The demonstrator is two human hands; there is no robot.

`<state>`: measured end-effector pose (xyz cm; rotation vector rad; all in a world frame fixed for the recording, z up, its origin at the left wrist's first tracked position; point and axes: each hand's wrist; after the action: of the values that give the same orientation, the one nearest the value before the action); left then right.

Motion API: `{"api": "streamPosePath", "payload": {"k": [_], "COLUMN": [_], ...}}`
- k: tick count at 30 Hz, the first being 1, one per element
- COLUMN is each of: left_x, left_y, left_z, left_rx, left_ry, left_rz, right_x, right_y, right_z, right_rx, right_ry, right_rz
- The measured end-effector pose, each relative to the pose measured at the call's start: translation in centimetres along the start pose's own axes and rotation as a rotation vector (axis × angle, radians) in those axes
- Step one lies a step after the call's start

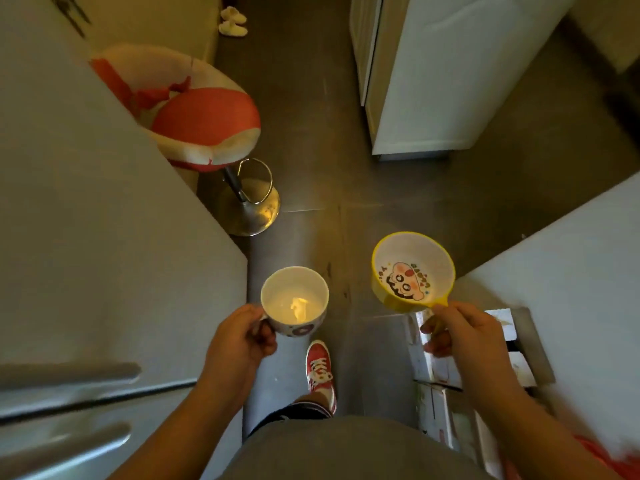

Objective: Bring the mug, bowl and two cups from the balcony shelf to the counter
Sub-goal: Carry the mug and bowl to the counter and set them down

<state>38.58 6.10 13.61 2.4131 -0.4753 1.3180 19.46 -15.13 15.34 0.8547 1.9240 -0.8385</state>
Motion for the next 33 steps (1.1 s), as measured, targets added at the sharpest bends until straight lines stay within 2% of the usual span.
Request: {"api": "streamPosePath", "payload": {"k": [8,17,24,29,33], "left_x": [5.9,9.9,14.2,17.3,19.2], "left_y": [8.7,20.4,28.9,33.4,36.1], "left_z": [12.0,24.6,32.9,37.6,42.0], "left_rx": [-0.137,-0.361,-0.353,-0.27,-0.239], "left_ry": [-0.06,-0.067,-0.094,-0.122,-0.119], "left_rz": [0.021,0.166,0.178,0.116,0.116], "right_x": [-3.2,-3.9,-8.1,-12.3,-15.2], "right_y": [-2.1,-5.9,-8.7,-10.3,-10.7], "right_z": [5.7,14.3,27.5,37.0,44.0], "right_rx": [0.185,0.351,0.35,0.289,0.31], "right_ry": [0.106,0.209,0.172,0.124,0.111], "right_rz": [0.069,0.091,0.088,0.097,0.16]}}
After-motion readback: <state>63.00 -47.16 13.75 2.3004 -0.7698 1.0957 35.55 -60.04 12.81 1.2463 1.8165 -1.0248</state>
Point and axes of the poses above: each hand's wrist, its own z-axis towards the middle knuckle, its own y-axis out of the palm, x = y × z, and after that the axes turned 4 degrees about z, right-handed
